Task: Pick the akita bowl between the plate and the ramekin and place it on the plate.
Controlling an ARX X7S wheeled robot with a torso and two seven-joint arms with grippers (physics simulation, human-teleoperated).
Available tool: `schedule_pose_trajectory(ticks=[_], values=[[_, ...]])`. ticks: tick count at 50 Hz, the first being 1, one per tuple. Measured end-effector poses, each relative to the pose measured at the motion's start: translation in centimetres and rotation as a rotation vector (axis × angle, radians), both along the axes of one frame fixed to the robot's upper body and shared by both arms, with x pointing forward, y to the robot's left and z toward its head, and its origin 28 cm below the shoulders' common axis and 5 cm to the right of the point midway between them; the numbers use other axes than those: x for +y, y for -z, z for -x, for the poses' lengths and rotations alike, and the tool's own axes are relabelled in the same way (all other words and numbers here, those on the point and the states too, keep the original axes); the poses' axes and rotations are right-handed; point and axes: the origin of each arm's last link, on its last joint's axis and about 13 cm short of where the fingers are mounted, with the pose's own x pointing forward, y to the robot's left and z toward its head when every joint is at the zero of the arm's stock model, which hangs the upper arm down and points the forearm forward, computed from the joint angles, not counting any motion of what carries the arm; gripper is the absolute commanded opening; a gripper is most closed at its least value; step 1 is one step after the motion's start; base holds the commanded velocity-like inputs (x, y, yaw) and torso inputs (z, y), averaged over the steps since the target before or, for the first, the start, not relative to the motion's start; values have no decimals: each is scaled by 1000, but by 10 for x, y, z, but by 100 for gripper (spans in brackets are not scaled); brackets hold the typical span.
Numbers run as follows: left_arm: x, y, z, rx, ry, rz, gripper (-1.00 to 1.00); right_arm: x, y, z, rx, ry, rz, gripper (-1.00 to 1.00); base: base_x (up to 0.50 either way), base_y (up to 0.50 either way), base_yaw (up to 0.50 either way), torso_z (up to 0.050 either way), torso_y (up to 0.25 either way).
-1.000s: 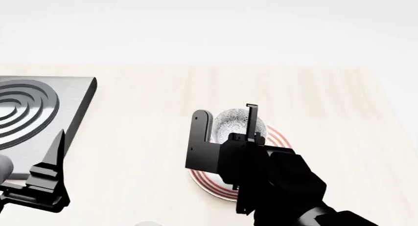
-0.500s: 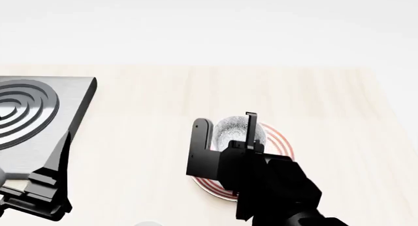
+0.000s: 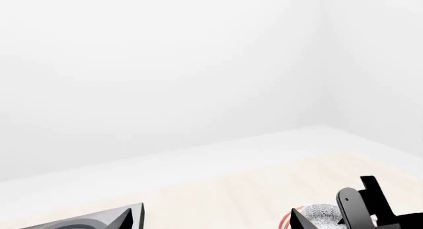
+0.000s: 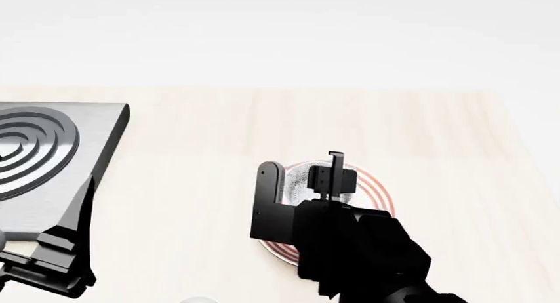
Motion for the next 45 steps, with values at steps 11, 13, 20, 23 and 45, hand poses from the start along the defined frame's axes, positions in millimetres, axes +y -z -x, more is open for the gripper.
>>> schedule_pose_trajectory(ticks=[11,13,20,23,45], values=[[0,-1,1,-3,2,-2,100,-2,-13,7,-21,-14,-1,100,0,0,0,0,0],[0,-1,1,-4,2,-2,100,-3,-17,10,-27,-19,-3,100,0,0,0,0,0],[-1,-3,3,-8,4,-4,100,-6,-30,24,-51,-44,-12,100,0,0,0,0,0],[-1,-3,4,-12,5,-5,100,-6,-37,31,-68,-60,-22,100,0,0,0,0,0],[2,-13,25,-165,-14,34,100,-19,-88,131,-443,-222,-348,100,0,0,0,0,0]])
